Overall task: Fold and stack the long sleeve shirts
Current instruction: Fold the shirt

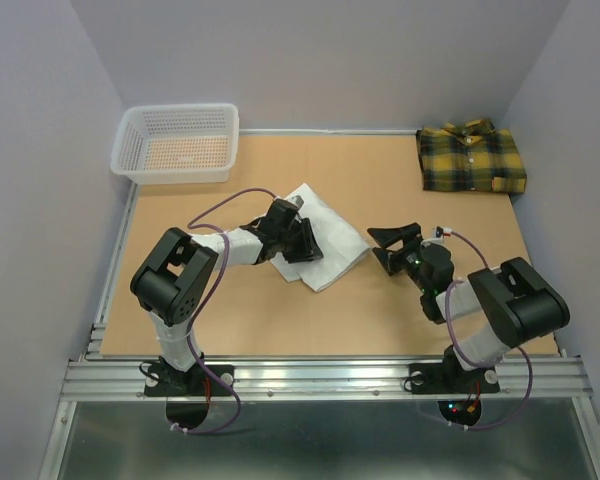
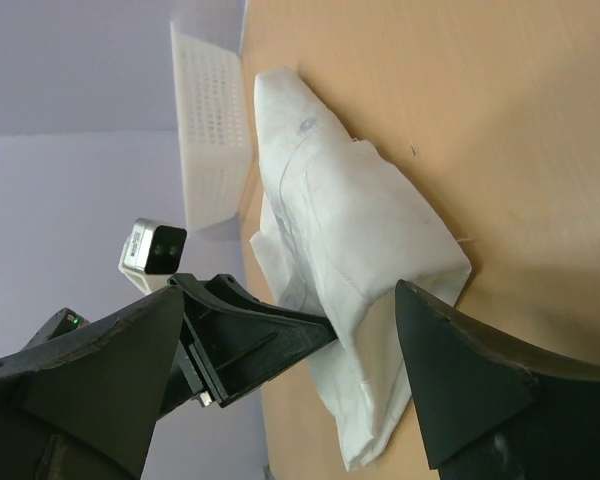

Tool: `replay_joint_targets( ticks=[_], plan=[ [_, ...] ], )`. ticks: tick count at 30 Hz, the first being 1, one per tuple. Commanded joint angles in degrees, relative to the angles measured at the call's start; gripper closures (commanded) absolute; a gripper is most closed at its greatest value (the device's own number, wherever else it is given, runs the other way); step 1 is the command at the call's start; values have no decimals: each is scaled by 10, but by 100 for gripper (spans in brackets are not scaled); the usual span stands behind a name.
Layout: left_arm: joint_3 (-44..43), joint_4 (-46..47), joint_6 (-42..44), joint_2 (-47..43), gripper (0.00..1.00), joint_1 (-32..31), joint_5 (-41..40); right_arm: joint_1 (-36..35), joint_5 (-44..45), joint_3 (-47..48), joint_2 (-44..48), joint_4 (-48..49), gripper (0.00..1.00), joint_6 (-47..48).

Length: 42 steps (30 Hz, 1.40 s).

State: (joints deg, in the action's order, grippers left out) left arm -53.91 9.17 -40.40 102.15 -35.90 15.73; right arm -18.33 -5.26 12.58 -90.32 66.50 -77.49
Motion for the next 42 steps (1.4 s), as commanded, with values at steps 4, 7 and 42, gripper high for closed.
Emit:
replay_joint_targets(
  ticks=[4,7,42],
  plan=[
    [9,-37,12,10,53,0,-12,18,7,-1,91,-58,11,126],
    [9,-36,14,9,53,0,-11,18,2,50,160,-181,11,201],
    [54,-26,-19,29,53,8,-5,35,-130,194,-162,-135,43,205]
  ],
)
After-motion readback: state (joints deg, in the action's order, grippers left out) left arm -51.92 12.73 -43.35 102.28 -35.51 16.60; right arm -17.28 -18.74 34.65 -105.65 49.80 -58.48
